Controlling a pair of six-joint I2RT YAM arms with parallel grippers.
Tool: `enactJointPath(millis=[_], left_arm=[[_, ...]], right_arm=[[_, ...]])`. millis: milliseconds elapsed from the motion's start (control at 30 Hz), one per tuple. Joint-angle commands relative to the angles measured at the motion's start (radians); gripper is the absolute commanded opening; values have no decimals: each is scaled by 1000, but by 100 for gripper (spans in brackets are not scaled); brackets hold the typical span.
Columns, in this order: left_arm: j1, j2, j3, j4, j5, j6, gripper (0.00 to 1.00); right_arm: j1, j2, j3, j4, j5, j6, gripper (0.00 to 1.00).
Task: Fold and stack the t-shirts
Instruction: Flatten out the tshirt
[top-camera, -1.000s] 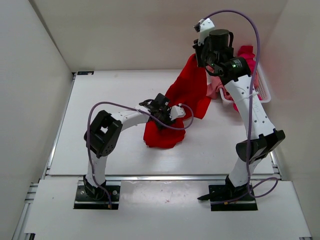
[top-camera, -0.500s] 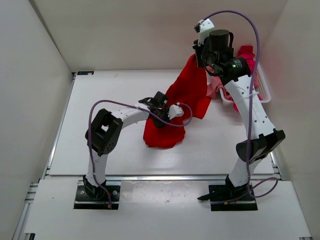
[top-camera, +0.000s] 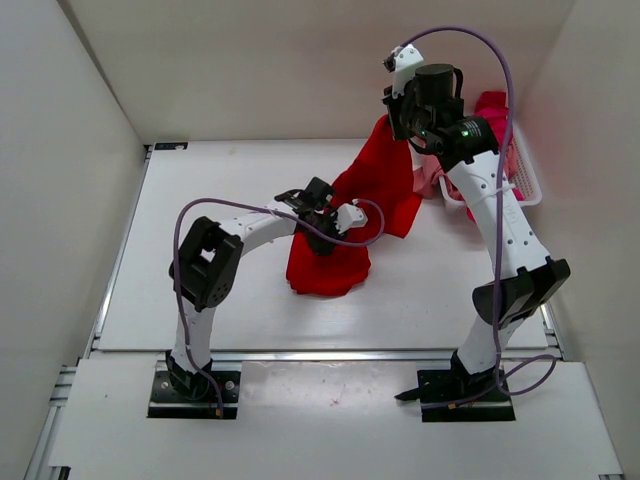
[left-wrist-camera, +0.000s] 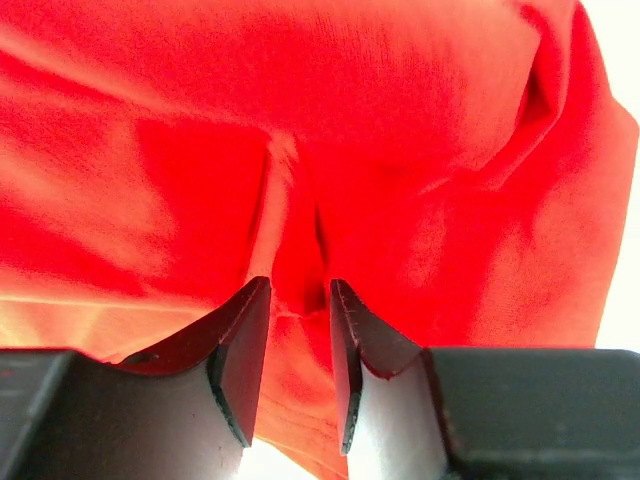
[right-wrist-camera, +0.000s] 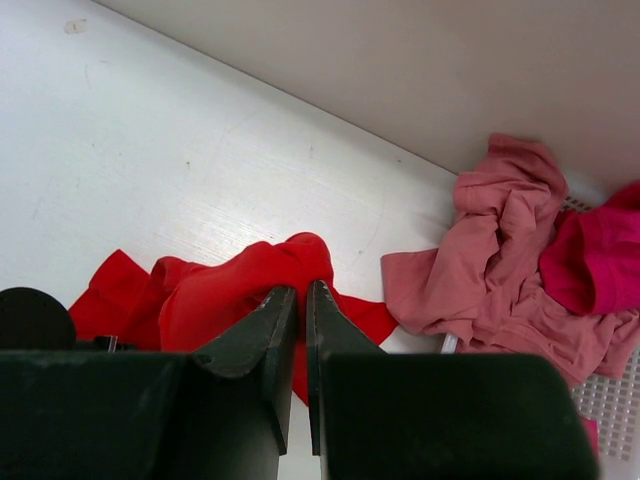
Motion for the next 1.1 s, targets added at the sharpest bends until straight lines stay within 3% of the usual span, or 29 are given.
enactJointPath(millis=[0, 333, 700, 767, 933, 1000, 1067], left_arm=[[-3, -44, 34, -3, 60, -8, 42], [-12, 20, 60, -46, 15, -23, 35], [-14, 45, 82, -54, -22, -41, 0], [0, 43, 88, -49, -23, -63, 0], [130, 9, 278, -136, 24, -159, 0], [242, 3, 455, -183, 26, -183, 0], [331, 8, 627, -230, -6, -204, 0]], right_arm=[[16, -63, -2, 49, -6, -10, 0], [-1, -50, 38, 44, -18, -18, 0], [5, -61, 19, 48, -6, -24, 0], [1, -67, 3, 49, -7, -26, 0], [-62, -109, -123, 71, 15, 10, 0], [-132, -118, -191, 84, 2, 83, 0], [-215, -66, -113, 78, 0, 138, 0]])
